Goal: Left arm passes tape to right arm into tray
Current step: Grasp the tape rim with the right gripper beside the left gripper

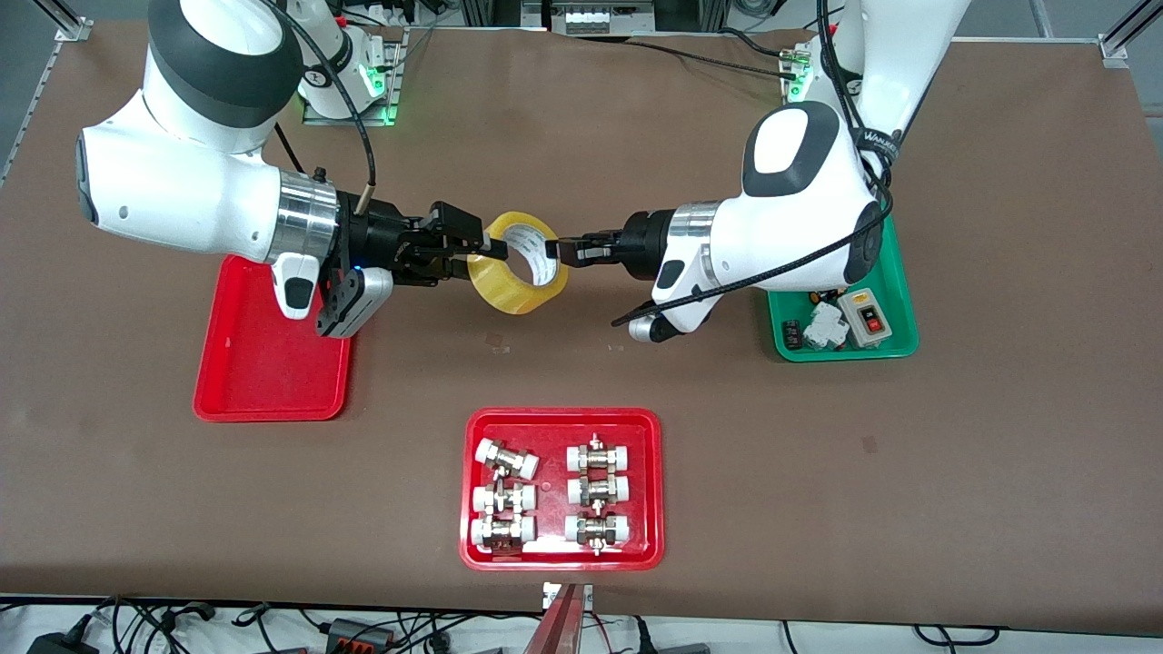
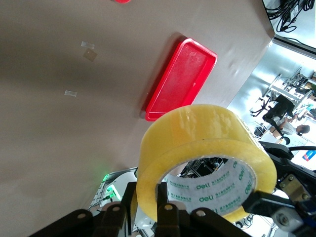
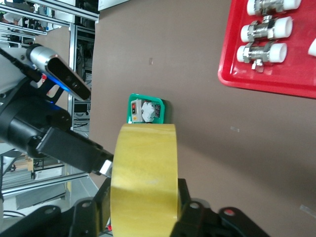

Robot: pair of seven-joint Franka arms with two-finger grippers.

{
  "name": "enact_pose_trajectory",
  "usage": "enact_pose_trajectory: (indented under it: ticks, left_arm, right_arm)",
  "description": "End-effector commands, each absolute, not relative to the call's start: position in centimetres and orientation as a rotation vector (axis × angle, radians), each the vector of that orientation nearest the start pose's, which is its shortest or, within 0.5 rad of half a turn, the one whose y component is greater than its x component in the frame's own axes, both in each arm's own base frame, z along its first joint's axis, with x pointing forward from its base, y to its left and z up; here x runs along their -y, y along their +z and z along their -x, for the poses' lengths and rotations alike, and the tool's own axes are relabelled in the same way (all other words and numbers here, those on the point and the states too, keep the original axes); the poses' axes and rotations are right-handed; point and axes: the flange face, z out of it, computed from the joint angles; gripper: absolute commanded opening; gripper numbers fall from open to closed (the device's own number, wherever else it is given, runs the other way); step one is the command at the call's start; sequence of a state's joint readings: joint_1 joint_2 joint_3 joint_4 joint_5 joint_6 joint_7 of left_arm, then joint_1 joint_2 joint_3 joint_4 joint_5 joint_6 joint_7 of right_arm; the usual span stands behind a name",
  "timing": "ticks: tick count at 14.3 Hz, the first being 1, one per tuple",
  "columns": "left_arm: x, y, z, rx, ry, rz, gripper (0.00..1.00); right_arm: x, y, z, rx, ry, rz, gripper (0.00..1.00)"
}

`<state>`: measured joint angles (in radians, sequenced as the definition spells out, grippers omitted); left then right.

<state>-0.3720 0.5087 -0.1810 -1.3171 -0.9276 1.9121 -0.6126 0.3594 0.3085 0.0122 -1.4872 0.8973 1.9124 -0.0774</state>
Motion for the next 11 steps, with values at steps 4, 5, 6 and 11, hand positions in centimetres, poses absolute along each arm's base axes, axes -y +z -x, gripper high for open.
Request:
enact_pose_trajectory:
  ticks: [4,5,6,11]
  left_arm:
    - [40.2,50.3,-60.0,-0.402,-0.567,-2.156,0.00]
    - [40.2,50.3,-60.0,-0.404,-0.568,-2.155,0.00]
    - [40.2,50.3,-60.0,-0.406,-0.571,-2.155,0.08]
    - [37.8,50.9,-60.4,-0.394,-0.617,-2.167,1.00]
  right_arm:
    - [-29.9,54.0,-61.0,0.214,0.007,2.254,0.31]
    - [-29.9,54.0,-61.0,0.214,0.007,2.254,0.31]
    - [-29.9,54.0,-61.0,0.216,0.006,2.254,0.31]
    - [-29.5,53.8,-61.2,0.224,0.000,2.271,0.31]
